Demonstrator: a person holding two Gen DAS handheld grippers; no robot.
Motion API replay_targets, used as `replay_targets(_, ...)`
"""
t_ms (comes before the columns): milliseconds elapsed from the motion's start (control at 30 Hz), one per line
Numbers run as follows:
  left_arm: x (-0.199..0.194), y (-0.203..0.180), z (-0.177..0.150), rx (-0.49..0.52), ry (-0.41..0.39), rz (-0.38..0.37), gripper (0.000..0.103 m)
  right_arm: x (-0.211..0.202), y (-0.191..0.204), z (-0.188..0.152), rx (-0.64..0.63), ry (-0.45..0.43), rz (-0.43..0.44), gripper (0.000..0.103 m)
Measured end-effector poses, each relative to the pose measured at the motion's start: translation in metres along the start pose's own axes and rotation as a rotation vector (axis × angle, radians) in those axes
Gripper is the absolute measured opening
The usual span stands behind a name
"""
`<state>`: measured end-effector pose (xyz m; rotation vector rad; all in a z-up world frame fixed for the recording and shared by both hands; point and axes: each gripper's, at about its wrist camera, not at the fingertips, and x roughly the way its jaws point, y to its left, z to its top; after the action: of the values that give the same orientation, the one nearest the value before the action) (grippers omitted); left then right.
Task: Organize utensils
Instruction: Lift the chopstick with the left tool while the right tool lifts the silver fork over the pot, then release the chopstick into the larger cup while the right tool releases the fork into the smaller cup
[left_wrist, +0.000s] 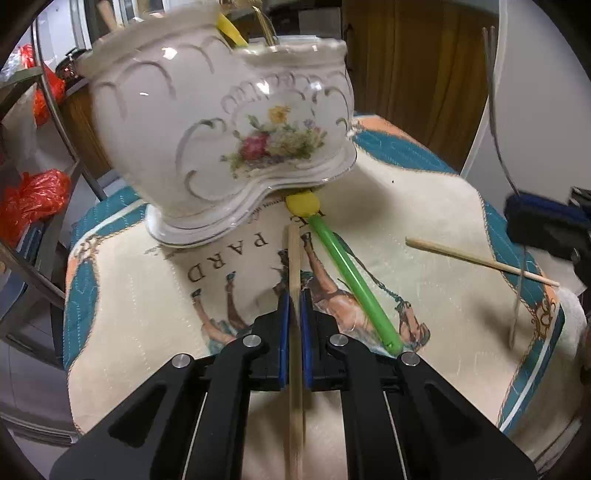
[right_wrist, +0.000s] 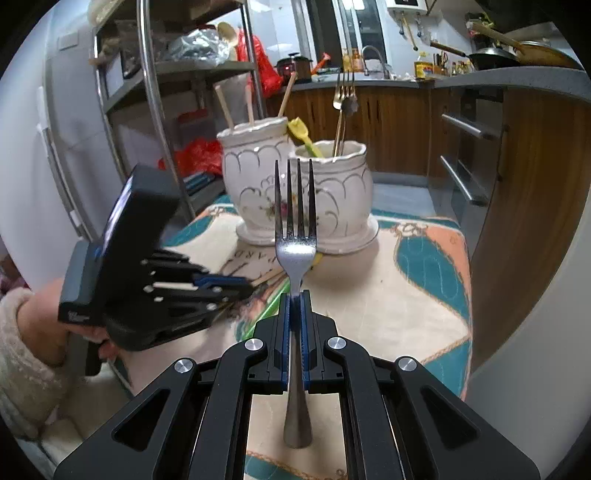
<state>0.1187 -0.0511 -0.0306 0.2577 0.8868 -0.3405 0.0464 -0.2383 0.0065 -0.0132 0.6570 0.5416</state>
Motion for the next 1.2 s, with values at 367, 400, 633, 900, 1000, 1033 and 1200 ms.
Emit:
replay_targets(367, -0.096, 0.019, -0.016, 0.011, -0.379, -0.069, 0.006, -0.011, 0.007, 0.027, -0.061, -0.140, -0.036, 0.006)
replay_targets(400, -0.104, 0.022, -0.013, 0.002, -0.419, -0.067, 0.006, -0.012, 0.009, 0.034, -0.071, -0.153, -0.041, 0.006)
replay_targets(633, -0.137, 0.057, 0.020, -0.095, -0.634, -0.046, 0.006, -0.010, 0.011, 0.074, -0.084, -0.225, -0.043, 0.006)
replay_targets(900, -0.142, 0.094, 0.077, -0.223, -0.807, -0.031, 0.006, -0.003, 0.001, 0.127, -0.076, -0.312, -0.066, 0.006)
replay_targets(1000, -0.138, 0.099, 0.100, -0.239, -0.851, -0.003, 0.006, 0.000, -0.005, 0.143, -0.064, -0.340, -0.073, 0.006)
replay_targets(1033, -0.137, 0.100, 0.102, -0.243, -0.862, 0.004, 0.006, 0.001, -0.007, 0.147, -0.059, -0.348, -0.072, 0.006)
replay_targets(1200, -0.122, 0.104, 0.128, -0.271, -0.918, 0.022, 0.006, 0.012, -0.012, 0.156, -0.050, -0.377, -0.076, 0.006)
